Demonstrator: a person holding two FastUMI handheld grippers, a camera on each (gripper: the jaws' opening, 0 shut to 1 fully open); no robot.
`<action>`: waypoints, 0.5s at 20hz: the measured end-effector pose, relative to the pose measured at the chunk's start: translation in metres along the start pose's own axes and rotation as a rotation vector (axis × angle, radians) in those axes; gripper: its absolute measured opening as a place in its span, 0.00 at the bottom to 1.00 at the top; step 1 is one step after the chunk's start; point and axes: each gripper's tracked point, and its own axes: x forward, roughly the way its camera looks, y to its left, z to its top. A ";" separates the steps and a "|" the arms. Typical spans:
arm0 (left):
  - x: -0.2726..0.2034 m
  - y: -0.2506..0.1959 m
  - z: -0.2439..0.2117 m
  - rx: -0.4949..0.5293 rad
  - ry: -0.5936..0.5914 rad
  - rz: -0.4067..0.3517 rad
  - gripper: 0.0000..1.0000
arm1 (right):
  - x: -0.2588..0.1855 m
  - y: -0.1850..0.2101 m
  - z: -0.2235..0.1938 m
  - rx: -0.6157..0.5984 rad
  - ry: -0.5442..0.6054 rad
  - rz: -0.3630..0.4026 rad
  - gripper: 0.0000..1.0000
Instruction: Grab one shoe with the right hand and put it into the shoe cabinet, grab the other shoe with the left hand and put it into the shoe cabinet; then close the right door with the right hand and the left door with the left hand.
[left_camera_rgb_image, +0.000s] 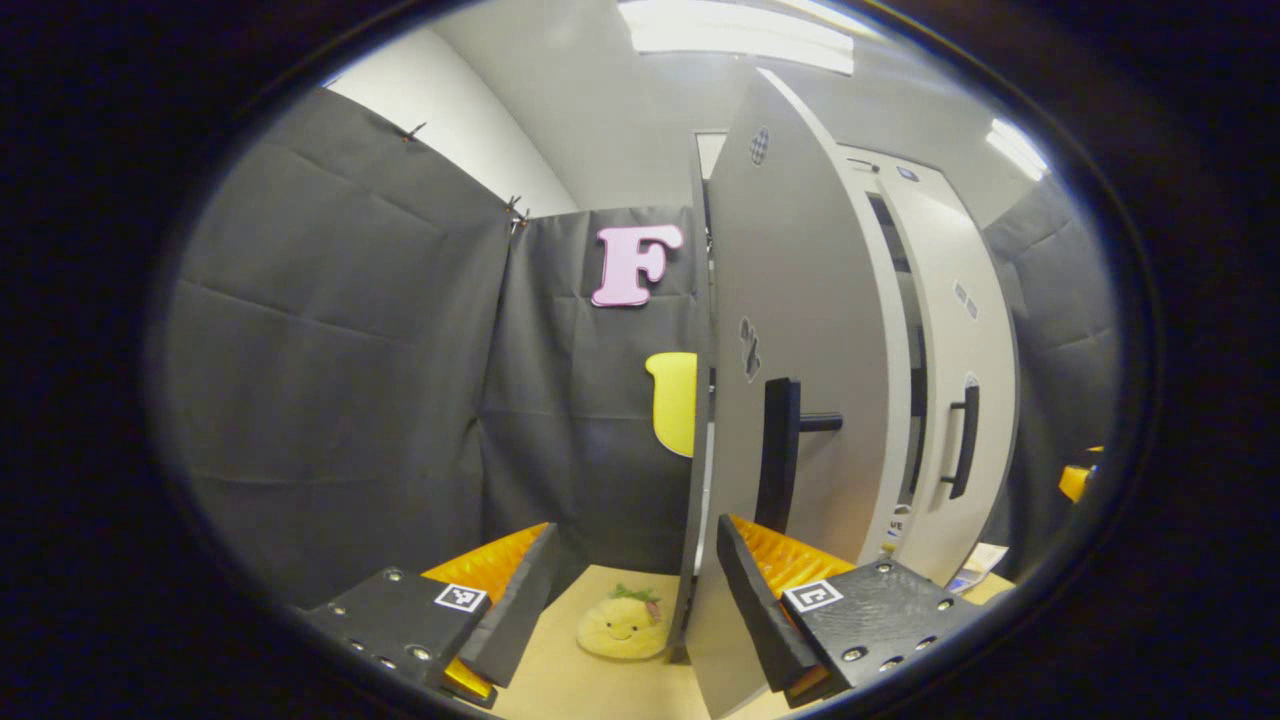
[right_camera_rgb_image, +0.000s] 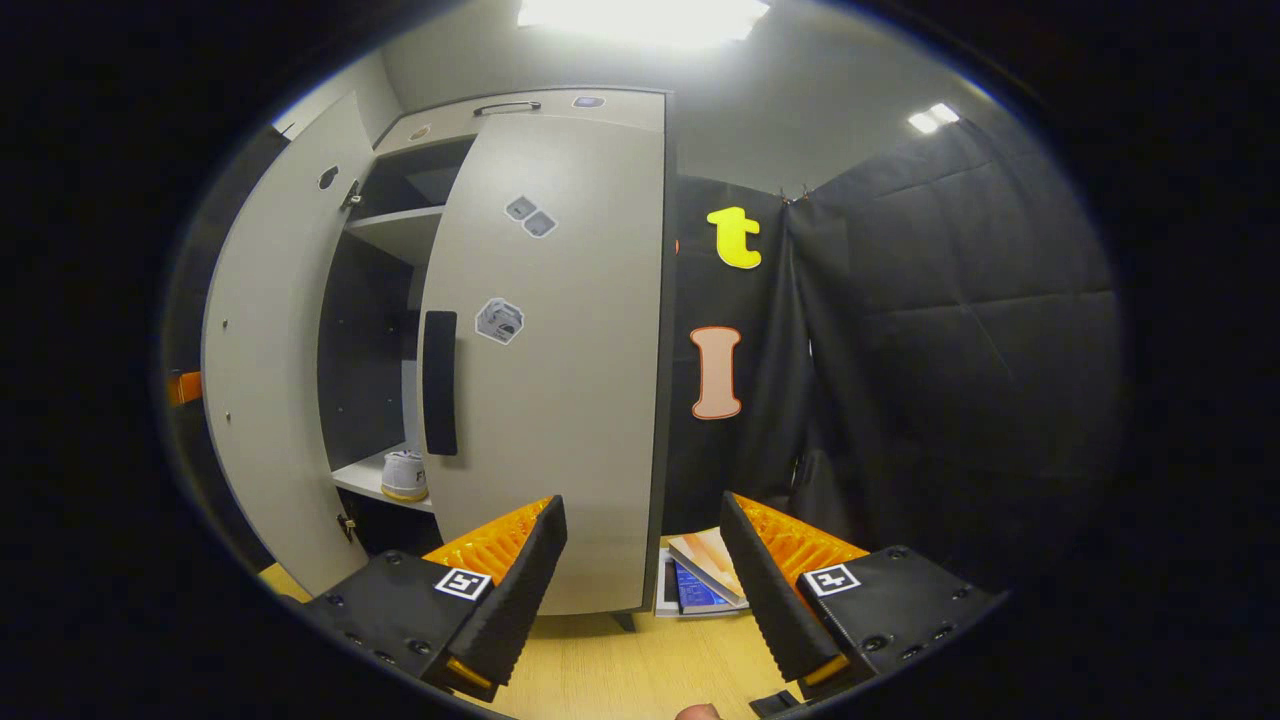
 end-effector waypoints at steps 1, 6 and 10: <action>0.001 -0.008 -0.001 -0.006 0.001 -0.009 0.89 | 0.000 -0.005 0.000 -0.003 0.000 -0.003 0.98; 0.005 -0.060 -0.006 -0.037 0.007 -0.089 0.89 | -0.009 -0.035 -0.001 -0.007 0.006 -0.042 0.98; 0.018 -0.114 -0.005 -0.051 0.002 -0.154 0.89 | -0.017 -0.070 -0.004 -0.009 0.012 -0.094 0.98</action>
